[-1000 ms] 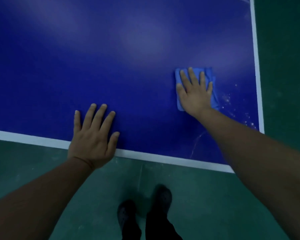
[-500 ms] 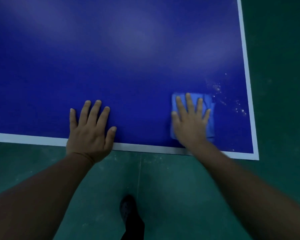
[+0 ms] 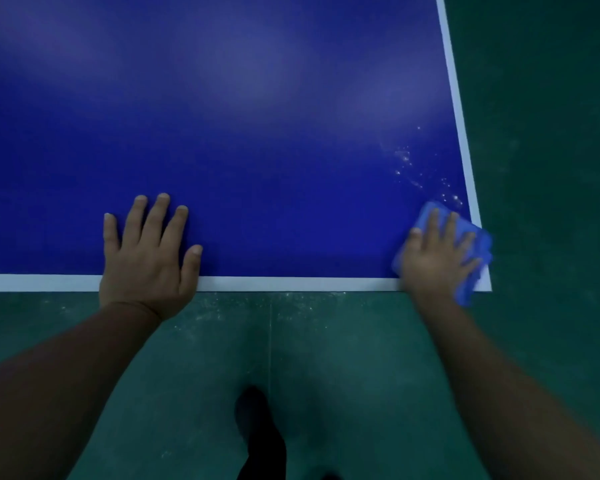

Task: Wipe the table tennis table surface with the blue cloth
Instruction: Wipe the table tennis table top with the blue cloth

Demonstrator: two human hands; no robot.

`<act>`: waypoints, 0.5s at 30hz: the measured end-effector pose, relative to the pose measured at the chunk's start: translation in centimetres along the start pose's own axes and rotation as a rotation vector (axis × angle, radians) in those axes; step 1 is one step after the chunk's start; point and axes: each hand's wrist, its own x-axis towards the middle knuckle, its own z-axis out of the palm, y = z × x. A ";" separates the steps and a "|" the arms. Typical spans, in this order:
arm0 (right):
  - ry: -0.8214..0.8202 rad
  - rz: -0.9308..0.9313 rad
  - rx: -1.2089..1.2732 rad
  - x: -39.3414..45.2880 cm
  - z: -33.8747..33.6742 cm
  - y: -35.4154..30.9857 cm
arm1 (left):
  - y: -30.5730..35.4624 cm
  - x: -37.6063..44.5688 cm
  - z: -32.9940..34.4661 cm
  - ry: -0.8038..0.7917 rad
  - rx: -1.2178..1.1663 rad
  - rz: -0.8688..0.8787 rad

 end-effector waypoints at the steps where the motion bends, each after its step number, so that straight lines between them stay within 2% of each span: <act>1: 0.028 -0.107 0.008 -1.9 0.7 -2.1 | 0.0 -0.1 0.0 0.002 0.006 0.003; 4: -0.056 -0.667 -0.140 -6.6 2.6 -4.7 | 0.0 -0.1 0.0 0.012 0.008 0.004; 5: -0.095 -0.727 -0.163 -6.1 2.2 -3.7 | 0.1 -0.1 0.0 0.012 0.006 0.004; 6: -0.087 -0.683 -0.165 -4.6 1.7 -1.9 | 0.1 -0.2 0.0 0.013 0.003 -0.001; 9: -0.034 -0.262 -0.138 0.7 -0.3 4.4 | 0.3 -0.3 0.1 -0.001 0.007 -0.017; 11: -0.084 -0.023 -0.059 2.1 -1.0 5.3 | 0.4 -0.3 0.0 -0.027 0.012 -0.019; 12: -0.069 0.027 -0.058 1.5 -0.9 4.2 | 0.5 -0.3 -0.1 -0.033 0.010 -0.020; 13: -0.076 0.005 -0.077 0.3 -0.7 2.6 | 0.7 -0.4 -0.2 -0.033 0.011 -0.024; 15: -0.082 -0.288 -0.097 -3.1 0.5 -0.5 | 1.6 -0.8 -0.5 -0.017 0.009 -0.039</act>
